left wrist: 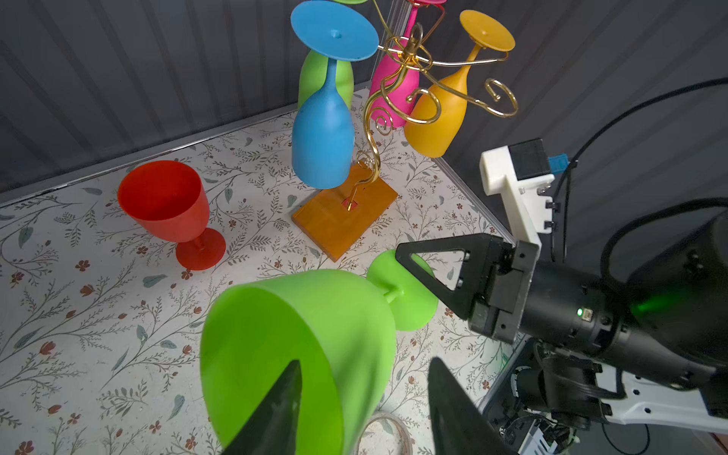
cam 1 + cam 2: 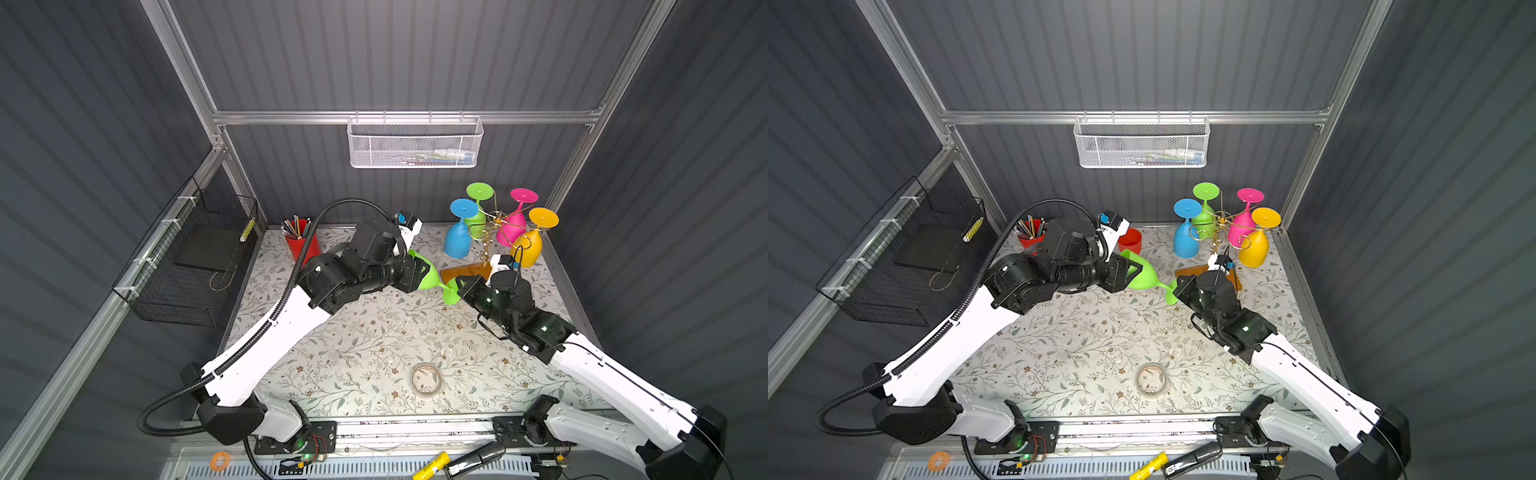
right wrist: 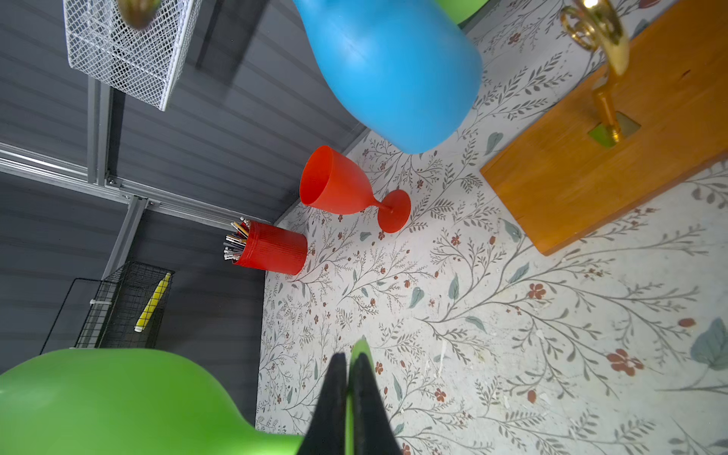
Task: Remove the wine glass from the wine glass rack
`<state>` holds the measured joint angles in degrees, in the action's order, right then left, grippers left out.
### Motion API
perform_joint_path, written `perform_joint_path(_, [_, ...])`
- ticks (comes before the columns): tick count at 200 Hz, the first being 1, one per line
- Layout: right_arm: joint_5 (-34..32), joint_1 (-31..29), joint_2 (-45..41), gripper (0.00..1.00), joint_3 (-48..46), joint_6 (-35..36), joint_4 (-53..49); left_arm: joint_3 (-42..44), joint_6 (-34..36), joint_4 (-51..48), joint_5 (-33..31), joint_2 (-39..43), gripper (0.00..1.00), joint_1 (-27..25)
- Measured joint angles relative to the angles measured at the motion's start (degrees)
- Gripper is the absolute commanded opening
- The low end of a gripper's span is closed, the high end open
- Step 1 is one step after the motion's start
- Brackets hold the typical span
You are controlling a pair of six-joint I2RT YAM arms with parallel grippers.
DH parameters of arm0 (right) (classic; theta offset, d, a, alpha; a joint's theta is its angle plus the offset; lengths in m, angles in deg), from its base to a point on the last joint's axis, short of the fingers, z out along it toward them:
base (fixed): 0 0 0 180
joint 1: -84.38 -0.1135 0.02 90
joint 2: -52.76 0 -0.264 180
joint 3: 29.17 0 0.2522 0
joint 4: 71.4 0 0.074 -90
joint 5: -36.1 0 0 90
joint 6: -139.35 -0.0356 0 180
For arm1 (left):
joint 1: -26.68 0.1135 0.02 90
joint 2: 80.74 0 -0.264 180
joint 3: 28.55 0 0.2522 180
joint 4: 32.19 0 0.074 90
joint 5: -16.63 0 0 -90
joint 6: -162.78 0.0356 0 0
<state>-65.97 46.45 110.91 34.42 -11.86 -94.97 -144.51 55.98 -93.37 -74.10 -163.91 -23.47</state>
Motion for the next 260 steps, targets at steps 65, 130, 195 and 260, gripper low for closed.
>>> perform_joint_path(65, [-0.85, -0.11, 0.83, 0.00, 0.00, 1.05, 0.39, -0.68, -1.33, -1.49, 2.38, -1.64, 0.32, 0.39])
perform_joint_path(130, [-1.95, -0.09, 2.38, 0.00, 0.00, 2.38, 0.70, -1.29, -2.45, -1.86, 3.45, -3.74, 0.12, 1.60])
perform_joint_path(195, [-1.27, -0.11, 3.74, 0.11, 0.02, 5.09, 2.93, -3.37, -3.37, -1.86, 6.19, -3.87, 0.00, 1.51])
perform_joint_path(260, [0.28, -0.15, 3.52, 0.70, 0.98, 13.51, 5.60, -8.35, 1.92, -11.41, 0.85, -5.77, 0.00, 3.21])
